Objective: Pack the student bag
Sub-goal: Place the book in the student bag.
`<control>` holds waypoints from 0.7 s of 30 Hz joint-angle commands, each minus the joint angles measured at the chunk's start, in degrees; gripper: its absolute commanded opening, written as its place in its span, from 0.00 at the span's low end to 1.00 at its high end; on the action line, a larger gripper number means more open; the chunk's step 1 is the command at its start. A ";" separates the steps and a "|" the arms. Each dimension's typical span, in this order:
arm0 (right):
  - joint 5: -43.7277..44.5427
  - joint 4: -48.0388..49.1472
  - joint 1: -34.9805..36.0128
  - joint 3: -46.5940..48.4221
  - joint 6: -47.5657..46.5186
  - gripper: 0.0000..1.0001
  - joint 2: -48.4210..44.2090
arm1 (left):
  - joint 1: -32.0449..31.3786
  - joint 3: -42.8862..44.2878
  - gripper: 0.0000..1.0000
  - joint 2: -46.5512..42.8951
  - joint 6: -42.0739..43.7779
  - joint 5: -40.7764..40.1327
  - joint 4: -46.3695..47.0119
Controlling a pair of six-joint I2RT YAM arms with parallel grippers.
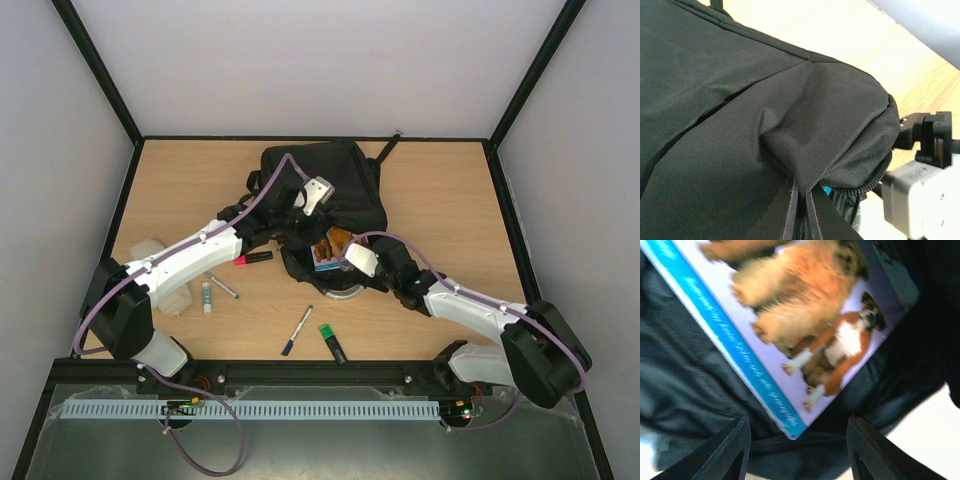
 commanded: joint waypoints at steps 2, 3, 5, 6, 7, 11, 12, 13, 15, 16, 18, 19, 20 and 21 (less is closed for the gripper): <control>-14.27 -14.02 0.47 3.22 -0.39 0.51 -5.92 | 0.14 0.07 0.02 -3.96 -0.39 1.45 2.56; -15.01 -15.40 0.50 3.75 -0.39 0.49 -6.67 | 0.14 0.07 0.02 -3.96 -0.44 1.44 2.52; -15.48 -16.79 0.52 4.44 -0.97 0.44 -7.69 | 0.14 0.12 0.02 -3.90 -0.57 1.51 2.59; -15.45 -16.65 0.52 4.64 -1.48 0.40 -7.88 | 0.14 0.15 0.02 -3.81 -0.66 1.50 2.54; -15.51 -16.66 0.52 4.89 -2.20 0.35 -7.66 | 0.22 0.16 0.02 -3.69 -0.66 1.52 2.52; -17.44 -17.83 0.52 7.08 -4.46 0.16 -3.88 | 0.23 0.11 0.02 -3.28 -0.78 1.53 2.60; -17.91 -18.05 0.59 7.87 -4.75 0.12 -2.58 | 0.31 0.15 0.02 -3.14 -0.83 1.53 2.54; -18.27 -18.10 0.66 8.49 -5.02 0.11 -1.21 | 0.32 0.16 0.02 -3.09 -0.89 1.60 2.52; -18.86 -18.19 0.84 9.55 -5.89 0.10 1.21 | 0.32 0.16 0.02 -3.16 -0.92 1.70 2.51; -18.97 -17.96 0.87 9.91 -6.25 0.10 2.22 | 0.32 0.11 0.02 -3.24 -0.92 1.66 2.59; -18.34 -16.55 0.87 10.33 -6.49 0.09 4.43 | 0.32 0.07 0.02 -3.32 -0.84 1.62 2.60; -17.93 -16.02 0.87 10.64 -6.57 0.09 5.54 | 0.32 0.07 0.02 -3.34 -0.84 1.64 2.60; -17.53 -15.75 0.87 11.12 -6.65 0.08 6.76 | 0.32 0.07 0.02 -3.27 -0.82 1.74 2.60; -17.20 -15.39 0.87 11.56 -6.71 0.08 7.84 | 0.32 0.07 0.02 -3.24 -0.83 1.84 2.60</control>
